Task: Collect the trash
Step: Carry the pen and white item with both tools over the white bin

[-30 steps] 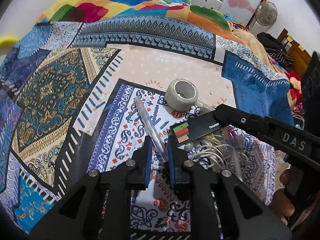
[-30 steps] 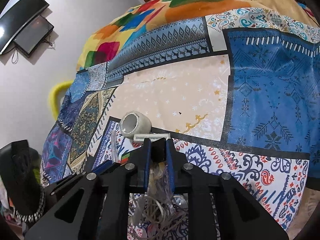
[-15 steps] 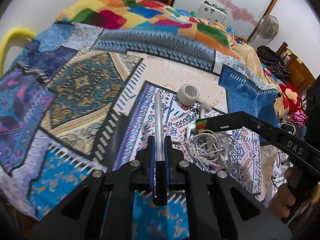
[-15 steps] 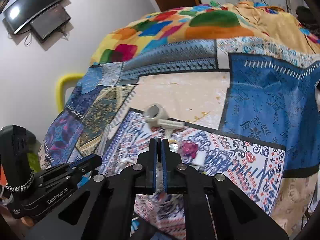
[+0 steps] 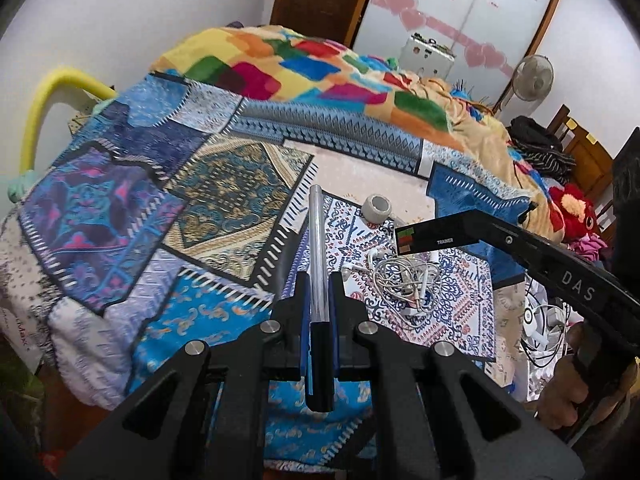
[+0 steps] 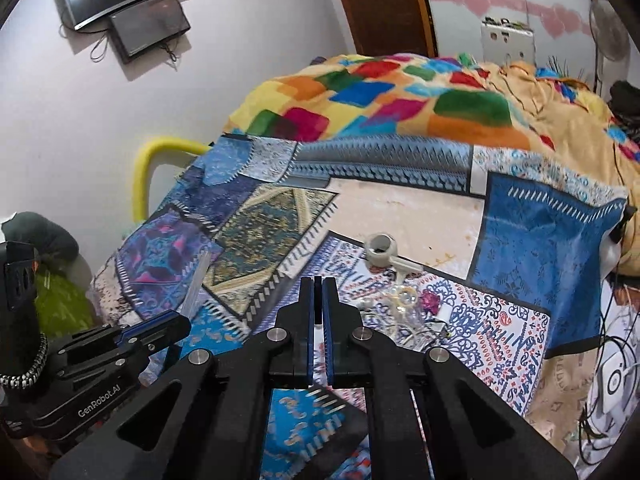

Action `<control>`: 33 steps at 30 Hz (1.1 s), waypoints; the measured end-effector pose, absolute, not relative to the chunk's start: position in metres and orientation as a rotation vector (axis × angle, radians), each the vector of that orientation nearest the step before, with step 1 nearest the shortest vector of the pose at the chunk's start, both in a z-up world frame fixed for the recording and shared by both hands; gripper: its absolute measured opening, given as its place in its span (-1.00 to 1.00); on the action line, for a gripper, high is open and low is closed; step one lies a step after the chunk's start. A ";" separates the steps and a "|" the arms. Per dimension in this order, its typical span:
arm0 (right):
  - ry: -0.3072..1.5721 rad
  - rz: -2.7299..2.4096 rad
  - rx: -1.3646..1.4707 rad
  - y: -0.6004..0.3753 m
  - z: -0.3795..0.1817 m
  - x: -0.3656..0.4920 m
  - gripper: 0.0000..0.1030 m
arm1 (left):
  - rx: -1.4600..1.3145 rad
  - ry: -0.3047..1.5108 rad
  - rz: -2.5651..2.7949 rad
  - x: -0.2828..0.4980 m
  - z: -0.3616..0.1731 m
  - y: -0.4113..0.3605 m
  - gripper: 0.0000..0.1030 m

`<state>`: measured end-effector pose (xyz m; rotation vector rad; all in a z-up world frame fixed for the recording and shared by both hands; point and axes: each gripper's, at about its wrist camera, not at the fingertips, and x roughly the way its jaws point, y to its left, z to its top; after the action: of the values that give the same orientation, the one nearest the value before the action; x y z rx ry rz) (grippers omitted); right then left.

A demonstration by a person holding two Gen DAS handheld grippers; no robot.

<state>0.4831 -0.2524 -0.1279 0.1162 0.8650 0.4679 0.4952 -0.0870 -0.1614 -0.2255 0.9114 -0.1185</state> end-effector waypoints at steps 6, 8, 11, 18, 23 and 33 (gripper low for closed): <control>0.835 0.503 0.078 -0.233 -0.099 0.452 -0.93 | -0.235 0.873 -0.090 0.460 -0.132 -0.068 -0.86; 0.826 0.521 0.066 -0.225 -0.088 0.439 -0.93 | -0.238 0.858 -0.076 0.444 -0.122 -0.059 -0.86; 0.820 0.546 0.060 -0.212 -0.079 0.423 -0.93 | -0.242 0.840 -0.051 0.420 -0.109 -0.045 -0.86; 0.815 0.622 0.024 -0.174 -0.063 0.377 -0.93 | -0.269 0.802 0.016 0.357 -0.091 -0.002 -0.86; 0.845 0.689 0.006 -0.137 -0.068 0.346 -0.93 | -0.285 0.809 0.076 0.314 -0.093 0.030 -0.86; 0.921 0.794 -0.098 -0.062 -0.100 0.285 -0.93 | -0.334 0.886 0.208 0.246 -0.137 0.093 -0.86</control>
<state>0.2849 -0.0624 -0.0999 -0.0980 0.9207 0.7943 0.2458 0.0926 -0.1368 -0.3339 0.8859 0.2078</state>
